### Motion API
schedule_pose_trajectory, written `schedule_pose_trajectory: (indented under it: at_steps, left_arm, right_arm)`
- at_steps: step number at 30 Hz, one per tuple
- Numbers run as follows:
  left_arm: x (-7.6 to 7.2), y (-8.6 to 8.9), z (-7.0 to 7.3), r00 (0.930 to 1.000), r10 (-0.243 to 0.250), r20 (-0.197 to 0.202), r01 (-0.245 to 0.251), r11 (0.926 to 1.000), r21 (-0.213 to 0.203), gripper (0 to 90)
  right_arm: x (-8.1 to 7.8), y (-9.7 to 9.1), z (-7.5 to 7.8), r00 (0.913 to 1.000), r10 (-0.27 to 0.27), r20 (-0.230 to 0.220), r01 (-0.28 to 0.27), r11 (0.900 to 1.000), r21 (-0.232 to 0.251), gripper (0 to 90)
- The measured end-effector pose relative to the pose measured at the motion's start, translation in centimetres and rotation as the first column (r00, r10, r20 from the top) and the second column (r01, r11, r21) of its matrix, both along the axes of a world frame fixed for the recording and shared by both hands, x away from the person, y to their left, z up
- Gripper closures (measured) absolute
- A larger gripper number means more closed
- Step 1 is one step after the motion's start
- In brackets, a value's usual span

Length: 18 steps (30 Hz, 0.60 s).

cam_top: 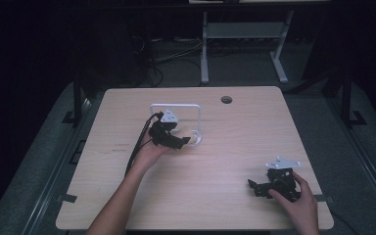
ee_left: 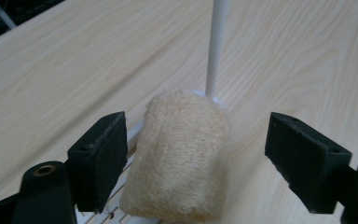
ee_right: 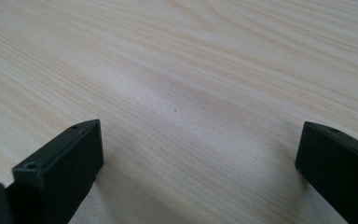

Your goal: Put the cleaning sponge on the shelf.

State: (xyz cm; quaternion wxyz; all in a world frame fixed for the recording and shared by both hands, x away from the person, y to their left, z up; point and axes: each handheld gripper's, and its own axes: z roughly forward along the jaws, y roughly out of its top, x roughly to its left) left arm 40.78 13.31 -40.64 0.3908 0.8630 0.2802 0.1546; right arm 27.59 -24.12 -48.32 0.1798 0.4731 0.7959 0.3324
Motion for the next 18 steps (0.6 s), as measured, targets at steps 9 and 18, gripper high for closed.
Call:
schedule_pose_trajectory:
  at_steps: [9,18]
  left_arm:
    - [-2.5,0.8,1.2,0.9995,-0.031,-0.012,0.030,0.9979,-0.058,51.2]
    - [-4.1,0.7,-0.4,0.9902,-0.089,-0.108,0.086,0.9957,-0.033,89.7]
  right_arm:
    - [0.0,0.0,0.0,1.0000,0.000,0.000,0.000,1.0000,0.000,0.6]
    - [0.0,0.0,0.0,1.0000,0.000,0.000,0.000,1.0000,0.000,0.7]
